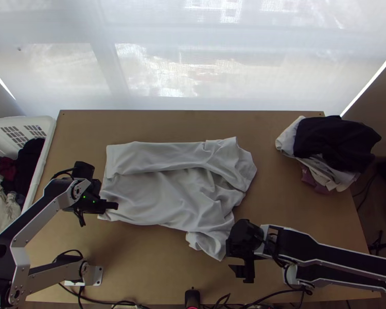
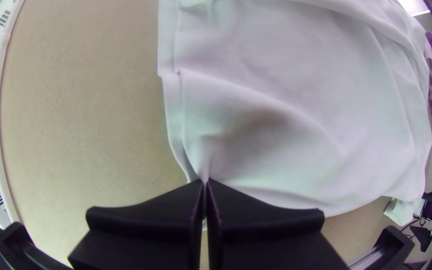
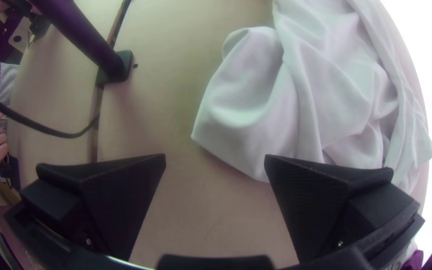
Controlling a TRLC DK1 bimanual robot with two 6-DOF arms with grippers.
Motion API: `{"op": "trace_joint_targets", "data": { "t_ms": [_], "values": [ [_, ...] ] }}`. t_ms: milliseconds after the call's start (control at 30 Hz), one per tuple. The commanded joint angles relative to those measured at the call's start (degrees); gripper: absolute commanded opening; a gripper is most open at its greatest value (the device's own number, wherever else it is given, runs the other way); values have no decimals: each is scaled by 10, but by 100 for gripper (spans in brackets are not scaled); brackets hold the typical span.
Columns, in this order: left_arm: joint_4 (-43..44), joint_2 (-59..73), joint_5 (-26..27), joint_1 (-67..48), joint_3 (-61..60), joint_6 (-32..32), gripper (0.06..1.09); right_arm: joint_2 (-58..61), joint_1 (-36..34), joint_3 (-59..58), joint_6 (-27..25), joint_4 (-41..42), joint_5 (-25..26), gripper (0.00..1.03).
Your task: Fold the t-shirt
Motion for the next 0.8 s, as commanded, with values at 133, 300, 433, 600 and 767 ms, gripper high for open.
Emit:
{"op": "trace_joint_targets", "data": {
  "t_ms": [133, 300, 433, 600, 767],
  "values": [
    [4, 8, -4, 8, -2, 1, 9, 72, 25, -8, 11, 97, -1, 91],
    [8, 19, -4, 7, 2, 1, 9, 114, 22, -10, 15, 139, 0, 83],
    [9, 26, -4, 8, 4, 1, 9, 133, 21, -29, 18, 174, 3, 75],
    [12, 32, -4, 8, 3, 2, 9, 150, 14, -45, 18, 210, 11, 35],
    [13, 33, -4, 8, 3, 5, 9, 136, -7, -44, 17, 216, 21, 3]
  ]
}}
